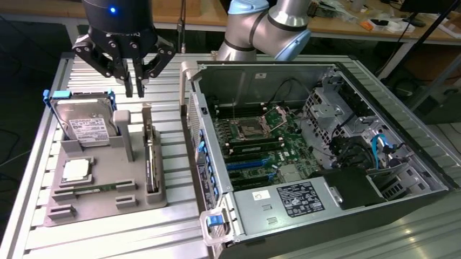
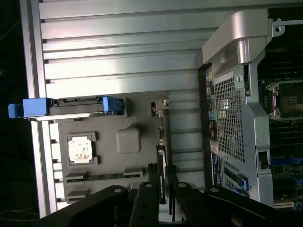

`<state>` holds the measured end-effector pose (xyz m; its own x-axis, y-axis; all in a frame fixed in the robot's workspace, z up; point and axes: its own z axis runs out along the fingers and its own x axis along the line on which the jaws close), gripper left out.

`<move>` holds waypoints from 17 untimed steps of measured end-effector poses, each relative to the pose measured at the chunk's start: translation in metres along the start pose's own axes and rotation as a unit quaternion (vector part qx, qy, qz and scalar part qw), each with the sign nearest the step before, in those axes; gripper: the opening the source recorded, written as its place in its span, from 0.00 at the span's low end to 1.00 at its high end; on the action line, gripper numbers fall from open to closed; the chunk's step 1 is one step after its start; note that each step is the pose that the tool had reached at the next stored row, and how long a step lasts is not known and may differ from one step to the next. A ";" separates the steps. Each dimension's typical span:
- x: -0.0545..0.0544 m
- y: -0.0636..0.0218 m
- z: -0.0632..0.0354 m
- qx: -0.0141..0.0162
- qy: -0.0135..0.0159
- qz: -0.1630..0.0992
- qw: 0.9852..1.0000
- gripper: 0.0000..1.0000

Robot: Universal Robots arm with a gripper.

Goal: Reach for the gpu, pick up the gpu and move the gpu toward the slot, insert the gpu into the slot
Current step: 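Pick up the gpu and move the gpu toward the slot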

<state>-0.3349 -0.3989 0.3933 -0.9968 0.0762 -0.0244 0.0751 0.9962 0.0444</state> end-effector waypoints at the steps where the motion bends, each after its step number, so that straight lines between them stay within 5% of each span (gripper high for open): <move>1: 0.000 0.0000 0.0000 0.000 0.000 0.000 1.000 0.24; 4: 0.000 0.0000 0.0000 0.000 0.000 0.000 1.000 0.42; 8: 0.000 0.0000 0.0000 0.000 0.000 0.000 1.000 0.54; 11: 0.000 0.0004 0.0016 0.011 -0.001 -0.007 1.000 0.60; 17: 0.000 0.0001 0.0093 0.019 0.000 -0.049 0.999 0.60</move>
<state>-0.3347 -0.3984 0.3840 -0.9994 -0.0219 -0.0258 -0.0220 0.9998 0.0036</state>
